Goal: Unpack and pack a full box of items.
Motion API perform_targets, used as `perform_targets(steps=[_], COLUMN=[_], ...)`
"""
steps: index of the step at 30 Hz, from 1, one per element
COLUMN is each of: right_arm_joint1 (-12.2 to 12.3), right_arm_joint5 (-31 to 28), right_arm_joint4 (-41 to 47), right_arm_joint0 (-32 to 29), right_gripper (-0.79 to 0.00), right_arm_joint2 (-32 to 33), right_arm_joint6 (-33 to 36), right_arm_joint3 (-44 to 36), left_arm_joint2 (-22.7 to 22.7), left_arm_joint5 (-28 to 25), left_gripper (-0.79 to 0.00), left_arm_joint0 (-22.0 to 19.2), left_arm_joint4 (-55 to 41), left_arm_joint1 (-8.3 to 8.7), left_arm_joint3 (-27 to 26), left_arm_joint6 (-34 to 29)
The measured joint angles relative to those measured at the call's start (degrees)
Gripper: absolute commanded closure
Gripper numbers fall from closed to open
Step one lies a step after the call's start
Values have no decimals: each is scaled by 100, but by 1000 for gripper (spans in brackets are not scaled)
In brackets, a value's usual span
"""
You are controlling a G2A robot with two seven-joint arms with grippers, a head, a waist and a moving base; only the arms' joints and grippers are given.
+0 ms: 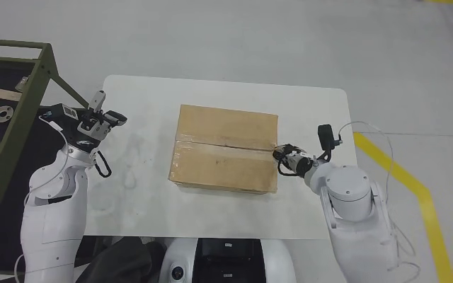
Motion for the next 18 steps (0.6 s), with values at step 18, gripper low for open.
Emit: perform_targets(steps=[18], right_arm_joint1=[74], right_arm_joint5=[-54], right_arm_joint4=[384], right_arm_joint0=[297], right_gripper=[0], right_arm_joint2=[61], right_arm_joint6=[-343], right_arm_joint3=[417], left_arm_joint2=[0], left_arm_joint5=[0], left_gripper=[-785], left_arm_joint0=[0], left_arm_joint4=[0], left_arm_joint1=[0], left_arm_joint3=[0], left_arm_joint6=[0])
